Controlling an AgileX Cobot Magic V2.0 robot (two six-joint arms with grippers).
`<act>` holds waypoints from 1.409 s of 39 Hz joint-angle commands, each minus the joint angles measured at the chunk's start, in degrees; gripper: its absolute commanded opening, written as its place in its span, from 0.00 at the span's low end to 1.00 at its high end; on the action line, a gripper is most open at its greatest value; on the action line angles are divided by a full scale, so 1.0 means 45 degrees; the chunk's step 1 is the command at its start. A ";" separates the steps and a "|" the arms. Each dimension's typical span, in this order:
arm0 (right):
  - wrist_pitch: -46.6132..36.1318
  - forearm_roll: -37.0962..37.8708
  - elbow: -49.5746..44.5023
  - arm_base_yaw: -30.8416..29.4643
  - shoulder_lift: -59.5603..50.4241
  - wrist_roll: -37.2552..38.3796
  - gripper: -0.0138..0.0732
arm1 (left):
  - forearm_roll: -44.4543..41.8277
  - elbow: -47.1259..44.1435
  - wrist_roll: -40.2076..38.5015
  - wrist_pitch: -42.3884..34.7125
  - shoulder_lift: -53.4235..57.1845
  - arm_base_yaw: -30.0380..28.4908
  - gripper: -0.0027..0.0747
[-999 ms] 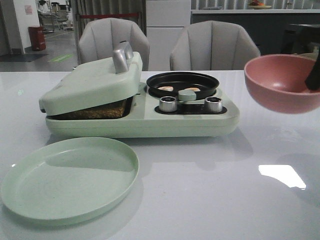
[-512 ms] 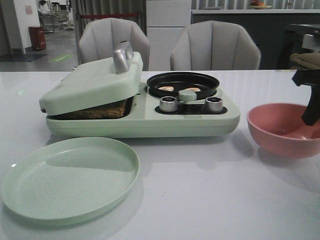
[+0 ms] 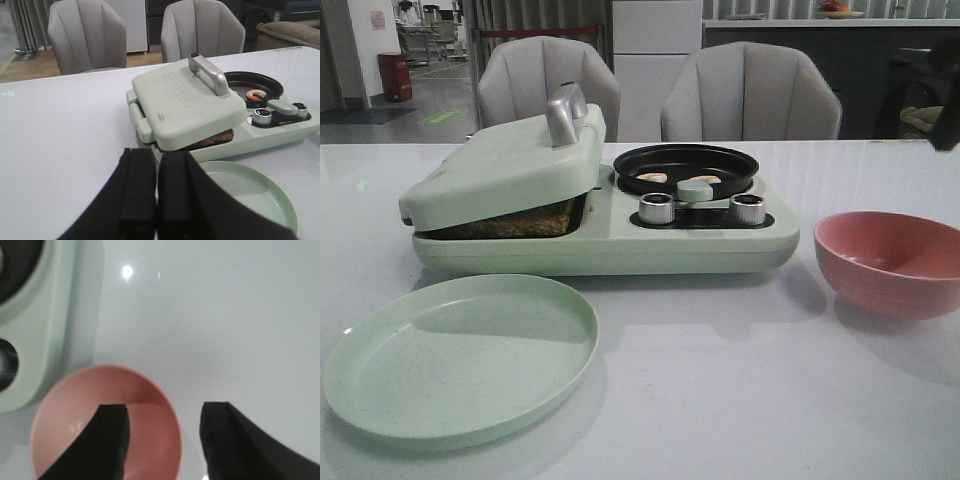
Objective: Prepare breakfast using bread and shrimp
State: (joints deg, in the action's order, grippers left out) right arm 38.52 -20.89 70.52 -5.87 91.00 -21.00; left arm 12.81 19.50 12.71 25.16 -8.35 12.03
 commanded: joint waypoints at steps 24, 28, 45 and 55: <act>-0.7147 -0.0418 -0.6381 0.4484 -0.9786 -0.0585 0.66 | 0.0215 0.0303 -0.0157 -0.1051 -0.0137 0.0083 0.18; -0.7076 -0.0418 -0.7590 0.4930 -1.1576 -0.0585 0.66 | 0.0215 0.0303 -0.0157 -0.1051 -0.0137 0.0083 0.18; -0.7019 -0.1193 -1.2494 0.5021 -1.9631 -0.0508 0.66 | 0.0215 0.0303 -0.0157 -0.1051 -0.0137 0.0083 0.18; -0.7261 -0.1152 -1.3137 0.5021 -2.0071 -0.0508 0.46 | 0.0215 0.0303 -0.0157 -0.1051 -0.0137 0.0083 0.18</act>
State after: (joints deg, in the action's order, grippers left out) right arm 10.85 -25.57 10.23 16.76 -0.36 -22.97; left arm 12.81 19.50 12.71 25.16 -8.35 12.03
